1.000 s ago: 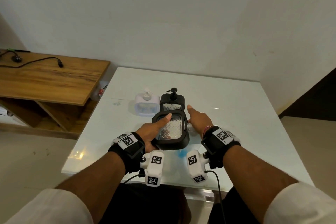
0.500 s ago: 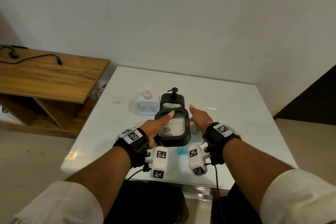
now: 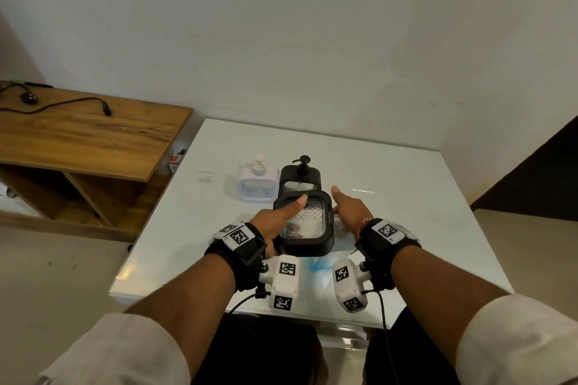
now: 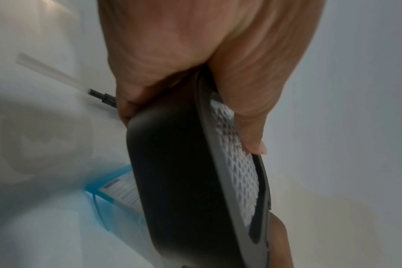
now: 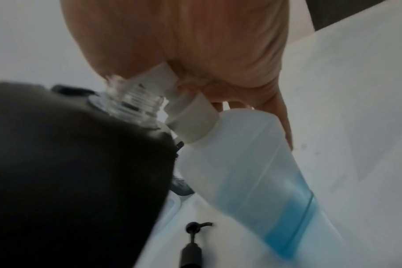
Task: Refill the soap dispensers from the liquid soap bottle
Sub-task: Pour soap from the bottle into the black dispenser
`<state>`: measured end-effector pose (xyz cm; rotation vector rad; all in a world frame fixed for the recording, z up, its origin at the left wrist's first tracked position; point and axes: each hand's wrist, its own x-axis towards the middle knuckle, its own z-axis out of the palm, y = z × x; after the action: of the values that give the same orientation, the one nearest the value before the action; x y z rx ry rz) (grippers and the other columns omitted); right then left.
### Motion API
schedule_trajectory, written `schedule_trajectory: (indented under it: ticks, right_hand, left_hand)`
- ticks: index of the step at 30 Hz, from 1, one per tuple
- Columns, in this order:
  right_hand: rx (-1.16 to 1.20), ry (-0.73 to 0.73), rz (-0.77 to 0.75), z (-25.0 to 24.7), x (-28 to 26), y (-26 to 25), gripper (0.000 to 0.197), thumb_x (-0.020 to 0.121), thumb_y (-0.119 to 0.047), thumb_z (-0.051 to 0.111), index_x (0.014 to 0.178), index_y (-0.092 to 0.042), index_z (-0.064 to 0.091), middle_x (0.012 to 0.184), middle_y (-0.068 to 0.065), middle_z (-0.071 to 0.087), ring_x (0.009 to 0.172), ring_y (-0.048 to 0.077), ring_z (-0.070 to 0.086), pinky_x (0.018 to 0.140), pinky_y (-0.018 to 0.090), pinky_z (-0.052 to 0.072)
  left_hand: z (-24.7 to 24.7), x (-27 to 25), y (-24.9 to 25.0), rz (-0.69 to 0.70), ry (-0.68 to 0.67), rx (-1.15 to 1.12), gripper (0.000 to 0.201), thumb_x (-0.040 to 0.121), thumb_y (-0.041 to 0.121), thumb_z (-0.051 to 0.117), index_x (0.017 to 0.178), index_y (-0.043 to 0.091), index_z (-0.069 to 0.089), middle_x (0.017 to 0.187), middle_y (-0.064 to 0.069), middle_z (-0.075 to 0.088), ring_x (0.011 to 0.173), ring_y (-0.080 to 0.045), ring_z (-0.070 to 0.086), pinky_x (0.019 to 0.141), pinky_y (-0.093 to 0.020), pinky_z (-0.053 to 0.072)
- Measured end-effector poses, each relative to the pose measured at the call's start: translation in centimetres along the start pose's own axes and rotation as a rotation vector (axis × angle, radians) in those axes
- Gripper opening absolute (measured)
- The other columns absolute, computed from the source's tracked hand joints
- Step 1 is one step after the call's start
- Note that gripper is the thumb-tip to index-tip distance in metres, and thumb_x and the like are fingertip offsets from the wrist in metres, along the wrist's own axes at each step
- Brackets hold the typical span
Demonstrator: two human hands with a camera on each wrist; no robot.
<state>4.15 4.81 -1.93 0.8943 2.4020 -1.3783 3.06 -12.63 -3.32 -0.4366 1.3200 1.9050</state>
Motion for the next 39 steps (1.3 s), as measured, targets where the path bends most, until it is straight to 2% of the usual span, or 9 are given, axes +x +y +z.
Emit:
schedule_trajectory:
  ticks: [3,7,10,15,20,23,28,35,39]
  right_hand:
    - [-0.051,0.016,-0.014,0.0,0.6,-0.1,0.067,0.1,-0.056,0.03,0.112,-0.001,0.067,0.126,0.016,0.061,0.11,0.03,0.055,0.1,0.035,0.038]
    - [0.06,-0.05,-0.01,-0.3,1.0,0.3,0.075,0.092,-0.072,0.027,0.081,-0.009,0.066,0.11,0.016,0.067,0.104,0.033,0.06,0.104,0.046,0.042]
    - [0.119,-0.108,0.026,-0.2,1.0,0.0,0.087,0.075,-0.09,0.026,0.077,-0.013,0.066,0.098,0.013,0.068,0.103,0.034,0.062,0.104,0.051,0.042]
    - [0.032,0.008,-0.026,0.3,1.3,0.2,0.072,0.093,-0.069,0.029,0.07,-0.011,0.062,0.093,0.012,0.067,0.087,0.027,0.059,0.09,0.035,0.044]
    - [0.03,0.014,-0.042,0.1,1.1,-0.1,0.073,0.095,-0.068,0.024,0.067,-0.012,0.062,0.075,0.004,0.062,0.085,0.026,0.057,0.092,0.036,0.043]
    - [0.063,-0.043,-0.039,-0.5,0.6,0.0,0.074,0.095,-0.068,0.019,0.074,-0.012,0.063,0.088,0.006,0.063,0.097,0.028,0.057,0.1,0.039,0.041]
    - [-0.047,0.029,-0.046,-0.1,1.3,0.1,0.07,0.101,-0.054,0.026,0.101,0.0,0.071,0.105,0.012,0.063,0.096,0.026,0.054,0.092,0.032,0.037]
    - [-0.034,0.021,-0.073,-0.2,1.5,0.5,0.068,0.1,-0.057,0.029,0.09,-0.004,0.071,0.099,0.011,0.067,0.092,0.026,0.057,0.088,0.032,0.039]
    - [-0.07,0.004,-0.059,0.2,1.7,0.2,0.073,0.098,-0.06,0.026,0.11,-0.002,0.068,0.111,0.013,0.064,0.099,0.027,0.056,0.086,0.031,0.035]
  left_hand:
    - [-0.1,0.0,0.0,-0.008,0.007,-0.011,0.061,0.075,0.038,0.085,0.125,0.007,0.069,0.113,-0.017,0.076,0.102,-0.034,0.074,0.076,-0.048,0.063]
    - [-0.2,0.3,-0.5,0.001,-0.019,-0.013,0.089,0.056,0.049,0.094,0.13,0.008,0.067,0.119,-0.016,0.074,0.111,-0.036,0.071,0.1,-0.056,0.054]
    - [-0.3,0.3,-0.5,0.046,0.012,0.008,0.078,0.065,0.055,0.082,0.128,0.011,0.068,0.118,-0.012,0.075,0.112,-0.034,0.071,0.102,-0.054,0.053]
    - [-0.7,0.7,-0.9,0.045,0.02,-0.002,0.055,0.084,0.05,0.073,0.123,0.011,0.069,0.112,-0.011,0.077,0.1,-0.03,0.074,0.081,-0.044,0.06]
    - [-0.8,0.5,-1.0,0.052,0.031,0.024,0.068,0.072,0.057,0.076,0.125,0.013,0.068,0.114,-0.01,0.077,0.106,-0.032,0.073,0.085,-0.047,0.06]
    - [-0.6,0.1,-1.2,0.047,0.017,0.007,0.077,0.066,0.058,0.078,0.129,0.013,0.067,0.117,-0.01,0.076,0.112,-0.033,0.071,0.098,-0.052,0.055]
    - [-0.5,-0.1,-1.0,0.05,0.005,-0.017,0.061,0.082,0.051,0.071,0.129,0.012,0.066,0.118,-0.011,0.076,0.111,-0.031,0.071,0.088,-0.045,0.058]
    - [-0.4,-0.5,-1.2,0.038,-0.052,-0.044,0.06,0.084,0.048,0.068,0.13,0.01,0.065,0.12,-0.013,0.075,0.111,-0.031,0.071,0.088,-0.044,0.057]
    - [-0.7,-0.5,-0.9,0.036,-0.055,-0.07,0.05,0.095,0.045,0.061,0.13,0.009,0.065,0.12,-0.013,0.074,0.111,-0.03,0.07,0.09,-0.043,0.056]
